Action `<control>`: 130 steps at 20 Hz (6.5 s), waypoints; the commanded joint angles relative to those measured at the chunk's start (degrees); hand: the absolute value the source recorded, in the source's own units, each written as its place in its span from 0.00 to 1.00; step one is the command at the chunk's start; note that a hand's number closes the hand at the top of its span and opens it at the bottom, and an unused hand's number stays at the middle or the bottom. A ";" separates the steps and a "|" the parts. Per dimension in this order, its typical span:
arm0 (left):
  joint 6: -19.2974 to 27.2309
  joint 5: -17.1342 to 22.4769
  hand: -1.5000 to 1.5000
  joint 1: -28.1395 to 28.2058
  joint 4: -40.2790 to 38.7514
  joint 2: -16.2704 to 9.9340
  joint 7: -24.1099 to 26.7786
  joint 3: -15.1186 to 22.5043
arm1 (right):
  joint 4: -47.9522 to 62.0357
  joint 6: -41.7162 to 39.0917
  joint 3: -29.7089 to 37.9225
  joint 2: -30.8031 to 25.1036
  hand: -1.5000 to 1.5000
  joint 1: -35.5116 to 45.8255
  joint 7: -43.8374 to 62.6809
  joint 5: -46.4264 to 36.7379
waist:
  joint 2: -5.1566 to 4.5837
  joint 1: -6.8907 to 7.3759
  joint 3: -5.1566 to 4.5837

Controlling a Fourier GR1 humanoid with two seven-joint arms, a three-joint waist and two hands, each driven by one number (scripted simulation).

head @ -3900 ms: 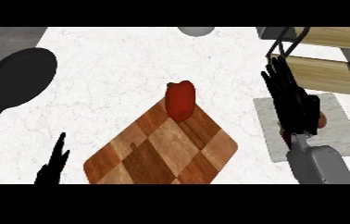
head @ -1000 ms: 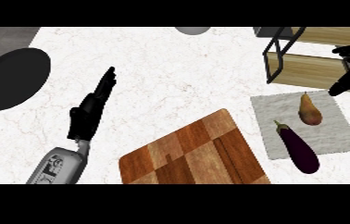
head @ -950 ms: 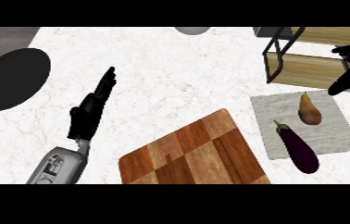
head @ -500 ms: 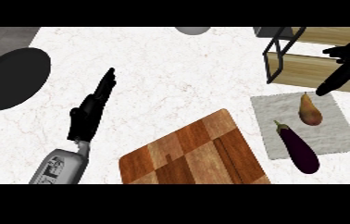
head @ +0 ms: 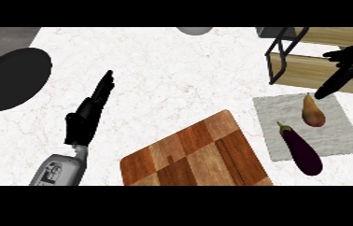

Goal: Pick the pear from the placemat and place it in the tiered shelf

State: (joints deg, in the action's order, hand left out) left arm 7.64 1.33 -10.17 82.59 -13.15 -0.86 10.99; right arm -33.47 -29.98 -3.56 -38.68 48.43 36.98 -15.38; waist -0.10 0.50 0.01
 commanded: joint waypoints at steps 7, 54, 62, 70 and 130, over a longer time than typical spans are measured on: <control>-3.56 -0.48 0.50 -1.11 -4.20 0.65 3.30 -4.04 | 1.17 2.79 0.42 4.52 0.00 -3.19 -1.90 -5.52 | -0.10 -0.02 -0.01; -4.67 -7.99 0.50 2.33 -1.17 7.32 1.38 -6.66 | -11.38 15.98 -1.89 19.17 1.00 -11.22 -14.82 -22.35 | 1.11 -2.11 -0.19; -6.71 -5.86 0.50 0.75 1.15 4.87 -1.98 -9.02 | -36.92 29.15 -9.63 32.23 1.00 -21.51 -5.82 -26.95 | 1.24 -3.03 -0.10; -5.95 -6.98 0.50 2.88 -0.44 5.75 -0.38 -8.33 | -67.29 35.05 -13.10 36.26 1.00 -30.75 2.14 -29.28 | 1.20 -3.50 -0.12; -9.05 -9.02 0.50 -0.46 1.03 8.23 -1.41 -8.28 | -34.62 50.24 24.10 10.32 1.00 5.58 -14.61 -35.04 | -0.35 1.35 0.14</control>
State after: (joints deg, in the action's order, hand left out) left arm -0.62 -7.95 -9.95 82.85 -4.63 -1.02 2.47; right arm -70.22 14.48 16.02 -31.75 51.01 24.57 -56.74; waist -0.27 0.99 0.06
